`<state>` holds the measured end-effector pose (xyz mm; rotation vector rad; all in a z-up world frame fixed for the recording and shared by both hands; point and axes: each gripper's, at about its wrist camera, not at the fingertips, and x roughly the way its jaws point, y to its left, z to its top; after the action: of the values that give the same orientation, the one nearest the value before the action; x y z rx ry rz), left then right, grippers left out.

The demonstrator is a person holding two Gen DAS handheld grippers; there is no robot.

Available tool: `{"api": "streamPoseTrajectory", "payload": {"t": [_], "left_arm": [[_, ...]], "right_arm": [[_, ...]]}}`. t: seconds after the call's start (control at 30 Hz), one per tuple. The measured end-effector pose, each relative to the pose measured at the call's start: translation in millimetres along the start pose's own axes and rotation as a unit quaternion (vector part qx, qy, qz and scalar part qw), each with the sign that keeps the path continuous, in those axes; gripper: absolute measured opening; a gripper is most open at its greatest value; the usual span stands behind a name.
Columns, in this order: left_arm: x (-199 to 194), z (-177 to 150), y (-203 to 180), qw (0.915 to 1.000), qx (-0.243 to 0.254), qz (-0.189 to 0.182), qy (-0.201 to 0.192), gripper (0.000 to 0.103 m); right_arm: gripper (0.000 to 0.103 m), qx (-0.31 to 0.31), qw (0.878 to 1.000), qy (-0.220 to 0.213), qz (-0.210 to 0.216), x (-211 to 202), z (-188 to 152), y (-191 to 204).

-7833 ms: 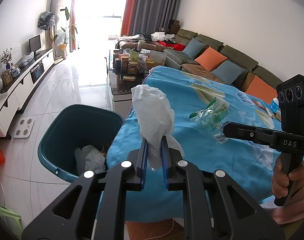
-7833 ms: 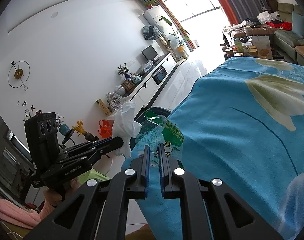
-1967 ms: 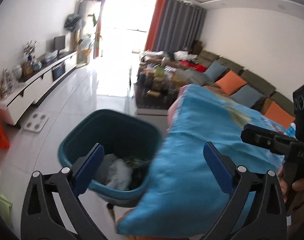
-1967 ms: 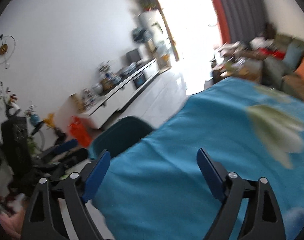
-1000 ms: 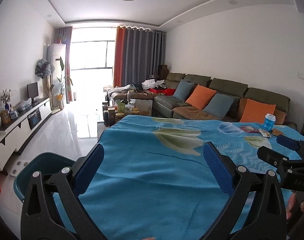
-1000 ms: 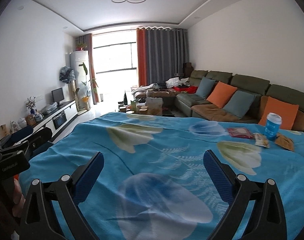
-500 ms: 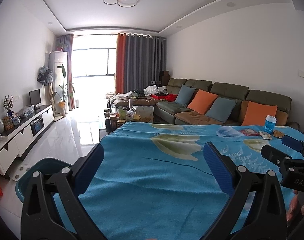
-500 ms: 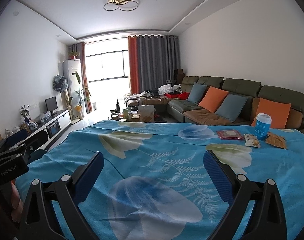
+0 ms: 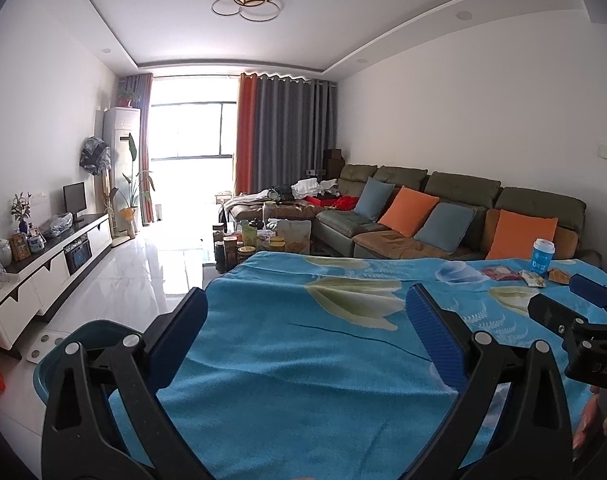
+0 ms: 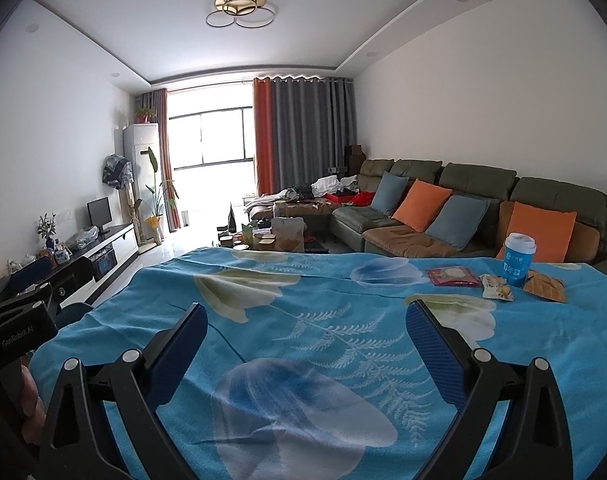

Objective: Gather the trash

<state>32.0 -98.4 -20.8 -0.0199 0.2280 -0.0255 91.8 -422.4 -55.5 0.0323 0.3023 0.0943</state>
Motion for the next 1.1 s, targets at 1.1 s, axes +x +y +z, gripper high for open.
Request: {"api": "streamPoseTrajectory", "payload": {"t": [1.1], "left_arm": [[-6.7, 1.7, -2.5, 0.9997, 0.006, 0.019, -0.015, 0.097]], "right_arm": [[0.096, -0.002, 1.0, -0.005, -0.008, -1.4, 0.0, -3.4]]}}
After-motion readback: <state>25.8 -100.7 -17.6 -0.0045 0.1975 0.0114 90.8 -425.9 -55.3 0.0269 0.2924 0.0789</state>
